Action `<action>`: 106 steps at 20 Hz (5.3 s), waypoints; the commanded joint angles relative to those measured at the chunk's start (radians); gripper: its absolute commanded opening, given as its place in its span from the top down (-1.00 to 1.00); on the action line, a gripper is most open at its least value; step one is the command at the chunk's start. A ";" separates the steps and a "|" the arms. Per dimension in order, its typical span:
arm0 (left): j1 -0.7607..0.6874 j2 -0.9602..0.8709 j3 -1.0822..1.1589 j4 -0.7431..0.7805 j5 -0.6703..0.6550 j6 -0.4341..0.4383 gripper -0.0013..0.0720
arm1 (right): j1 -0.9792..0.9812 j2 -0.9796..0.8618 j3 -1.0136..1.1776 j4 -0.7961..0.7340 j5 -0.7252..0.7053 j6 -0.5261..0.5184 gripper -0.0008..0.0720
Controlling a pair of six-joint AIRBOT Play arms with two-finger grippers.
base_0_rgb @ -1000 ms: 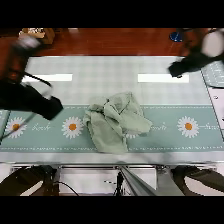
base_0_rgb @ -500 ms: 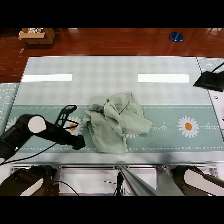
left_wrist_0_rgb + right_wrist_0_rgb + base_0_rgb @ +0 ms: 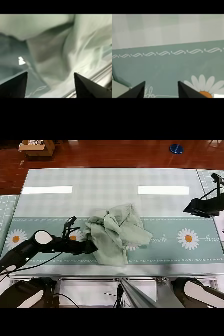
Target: Fold the shirts.
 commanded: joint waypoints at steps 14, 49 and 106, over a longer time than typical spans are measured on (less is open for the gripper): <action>0.001 -0.215 0.001 -0.321 -0.030 0.261 0.87 | -0.002 -0.005 -0.220 0.285 0.022 -0.110 -0.35; 0.035 -0.139 0.095 -0.321 -0.173 0.313 0.87 | 0.428 -0.005 -0.243 0.404 -0.055 -0.054 0.91; 0.811 0.519 0.032 -0.063 -0.181 -0.107 0.87 | 0.497 -0.468 0.783 0.134 -0.042 0.193 0.91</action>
